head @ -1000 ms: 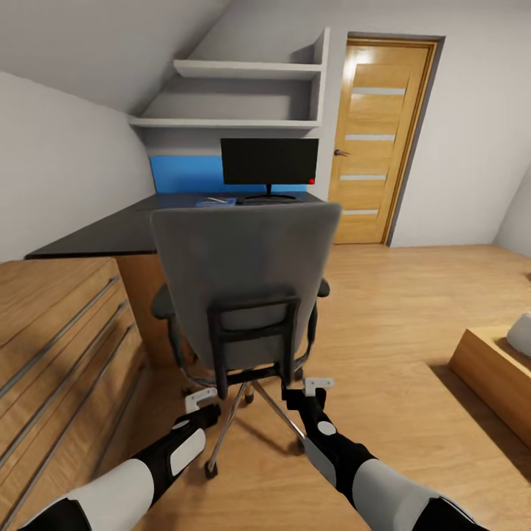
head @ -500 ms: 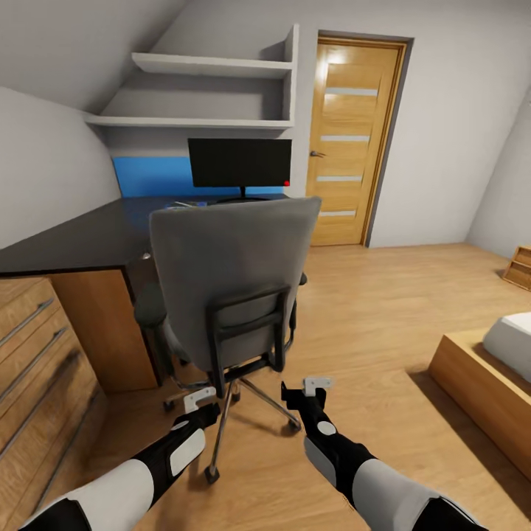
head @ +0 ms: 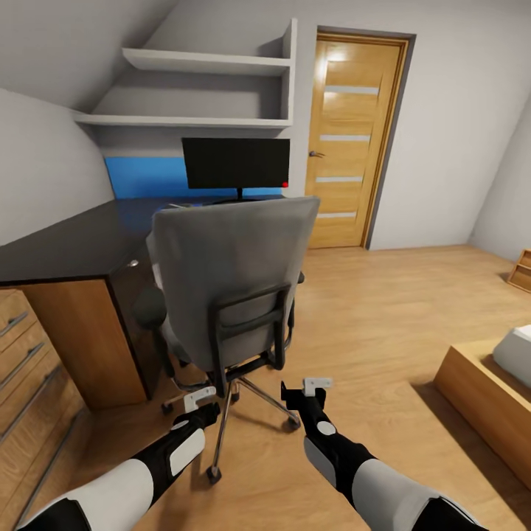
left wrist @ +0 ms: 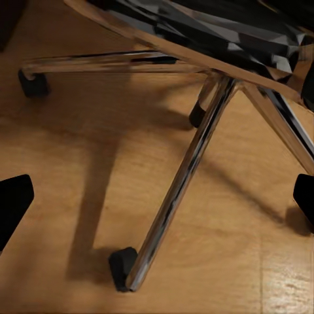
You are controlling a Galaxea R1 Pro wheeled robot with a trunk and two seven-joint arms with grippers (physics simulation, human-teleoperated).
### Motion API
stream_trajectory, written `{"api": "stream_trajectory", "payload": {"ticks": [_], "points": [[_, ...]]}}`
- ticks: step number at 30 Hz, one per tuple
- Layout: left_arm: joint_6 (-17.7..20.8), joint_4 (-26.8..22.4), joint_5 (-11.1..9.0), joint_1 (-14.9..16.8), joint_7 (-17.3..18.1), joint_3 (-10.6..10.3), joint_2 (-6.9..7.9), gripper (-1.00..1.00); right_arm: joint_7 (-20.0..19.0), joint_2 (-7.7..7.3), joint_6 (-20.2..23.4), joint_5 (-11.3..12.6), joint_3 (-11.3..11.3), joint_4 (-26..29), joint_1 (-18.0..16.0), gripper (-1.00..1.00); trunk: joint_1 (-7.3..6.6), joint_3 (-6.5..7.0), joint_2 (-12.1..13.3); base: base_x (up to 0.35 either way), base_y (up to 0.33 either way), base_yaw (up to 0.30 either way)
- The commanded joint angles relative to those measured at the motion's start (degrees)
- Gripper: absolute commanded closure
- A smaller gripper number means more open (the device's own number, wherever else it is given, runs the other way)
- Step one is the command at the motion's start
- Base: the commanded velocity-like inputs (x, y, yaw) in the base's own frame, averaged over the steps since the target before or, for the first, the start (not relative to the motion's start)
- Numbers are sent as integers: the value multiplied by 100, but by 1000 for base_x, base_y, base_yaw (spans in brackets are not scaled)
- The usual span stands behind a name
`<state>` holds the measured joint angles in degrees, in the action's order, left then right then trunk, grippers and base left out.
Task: In the bedroom, organize the workspace by keeping the computer under the desk, ensuring the monitor is on the desk, placing the keyboard on the desk next to the monitor, placing the mouse on the desk next to the keyboard, moving the folder from the swivel chair onto the desk next to the mouse, stacking the notebook on top of the folder with the pen on top of the notebook, and positioning the swivel chair next to the desk.
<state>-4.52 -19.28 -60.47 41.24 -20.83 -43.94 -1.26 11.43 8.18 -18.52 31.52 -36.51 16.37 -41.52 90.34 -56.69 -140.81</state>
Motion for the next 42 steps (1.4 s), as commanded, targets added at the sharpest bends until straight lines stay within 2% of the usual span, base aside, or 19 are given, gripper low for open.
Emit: {"api": "stream_trajectory", "payload": {"ticks": [1,19,32,42], "points": [[-33,-6,-34,7,-25,-44,2,-100,35,-1,-20,39,-49,-2,-5,-100,2,-5,-2,296,-1,0],[-39,-6,-35,7,-26,-44,3,-100,33,22,-24,28,-71,-2,-5,-100,2,-5,-2,320,0,2],[-40,-6,-46,7,-26,-44,3,-100,36,35,-29,26,-76,-2,-5,-100,2,-5,-2,309,0,99],[-38,-6,-49,7,-26,-44,3,-100,35,35,-29,26,-75,-2,-5,-100,2,-5,-2,327,34,8]]}}
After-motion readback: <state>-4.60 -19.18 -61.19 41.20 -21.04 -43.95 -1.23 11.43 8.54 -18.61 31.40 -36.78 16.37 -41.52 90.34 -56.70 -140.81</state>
